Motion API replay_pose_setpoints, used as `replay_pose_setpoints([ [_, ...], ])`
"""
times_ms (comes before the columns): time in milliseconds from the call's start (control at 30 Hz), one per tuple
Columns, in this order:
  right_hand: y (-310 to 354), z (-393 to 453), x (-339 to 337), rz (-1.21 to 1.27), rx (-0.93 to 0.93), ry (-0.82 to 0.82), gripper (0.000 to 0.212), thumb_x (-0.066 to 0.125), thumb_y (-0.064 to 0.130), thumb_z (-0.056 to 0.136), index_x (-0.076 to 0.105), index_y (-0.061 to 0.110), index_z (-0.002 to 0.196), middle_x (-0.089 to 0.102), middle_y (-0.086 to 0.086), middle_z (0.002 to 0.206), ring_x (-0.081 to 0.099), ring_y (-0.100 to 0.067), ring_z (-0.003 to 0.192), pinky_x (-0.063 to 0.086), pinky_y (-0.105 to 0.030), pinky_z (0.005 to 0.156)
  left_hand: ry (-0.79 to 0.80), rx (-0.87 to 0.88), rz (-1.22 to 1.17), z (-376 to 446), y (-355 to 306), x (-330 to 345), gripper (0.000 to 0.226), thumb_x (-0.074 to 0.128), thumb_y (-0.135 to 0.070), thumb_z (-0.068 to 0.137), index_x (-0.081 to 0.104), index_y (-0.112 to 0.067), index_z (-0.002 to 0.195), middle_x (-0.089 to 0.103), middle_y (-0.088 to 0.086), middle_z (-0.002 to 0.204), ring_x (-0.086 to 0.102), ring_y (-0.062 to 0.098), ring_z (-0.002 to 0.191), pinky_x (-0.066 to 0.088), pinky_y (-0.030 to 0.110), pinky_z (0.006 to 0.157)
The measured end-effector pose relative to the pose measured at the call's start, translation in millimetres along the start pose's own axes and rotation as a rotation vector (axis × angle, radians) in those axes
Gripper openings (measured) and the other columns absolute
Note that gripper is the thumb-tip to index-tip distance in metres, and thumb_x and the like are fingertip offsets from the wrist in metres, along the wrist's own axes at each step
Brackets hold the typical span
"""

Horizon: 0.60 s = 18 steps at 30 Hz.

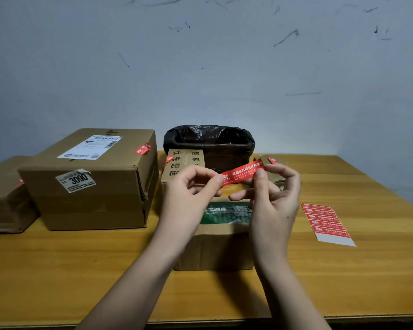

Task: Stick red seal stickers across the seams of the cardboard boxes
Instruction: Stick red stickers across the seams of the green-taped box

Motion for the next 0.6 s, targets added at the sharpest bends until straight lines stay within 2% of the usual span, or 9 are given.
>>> replay_pose_setpoints([
  [200,-3.2,2.2,0.5,0.006,-0.035,-0.042,0.009,0.047,0.01,0.099,0.044,0.017,0.096,0.068,-0.009,0.068,0.065,-0.02,0.049,0.047,-0.021,0.05,-0.059,0.089,0.162,2.7,1.0,0.0,0.004,0.068,-0.017,0.086,0.067,-0.016,0.082,0.068,-0.004,0.075,0.067,0.013,0.074,0.056,0.029,0.07],
  [300,-6.0,3.2,1.3,-0.027,-0.065,-0.048,0.011,0.047,0.011,0.099,0.043,0.02,0.095,0.066,-0.009,0.071,0.066,-0.023,0.05,0.048,-0.026,0.052,-0.085,0.115,0.196,3.0,1.0,0.5,0.006,0.068,-0.018,0.086,0.066,-0.017,0.081,0.067,-0.007,0.073,0.067,0.013,0.073,0.056,0.035,0.07],
  [500,-7.7,1.7,0.9,-0.098,-0.143,-0.058,0.013,0.045,0.015,0.101,0.041,0.026,0.096,0.064,-0.018,0.077,0.068,-0.024,0.054,0.049,-0.04,0.057,-0.123,0.227,0.328,-0.7,-4.5,2.6,0.007,0.066,-0.025,0.087,0.065,-0.019,0.083,0.066,-0.009,0.077,0.064,0.008,0.075,0.055,0.035,0.066],
  [600,-7.6,1.9,1.0,-0.086,-0.159,-0.045,0.012,0.043,0.017,0.101,0.041,0.027,0.096,0.069,-0.012,0.091,0.067,-0.025,0.054,0.05,-0.039,0.057,-0.134,0.246,0.332,0.5,-6.4,4.1,0.008,0.065,-0.026,0.088,0.064,-0.018,0.084,0.065,-0.009,0.078,0.063,0.007,0.075,0.054,0.03,0.066],
])
Point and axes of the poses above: each hand's wrist, its own z-axis towards the middle knuckle, its own x-axis out of the palm, y = z × x, the point moved 1 cm from there along z, towards the middle knuckle
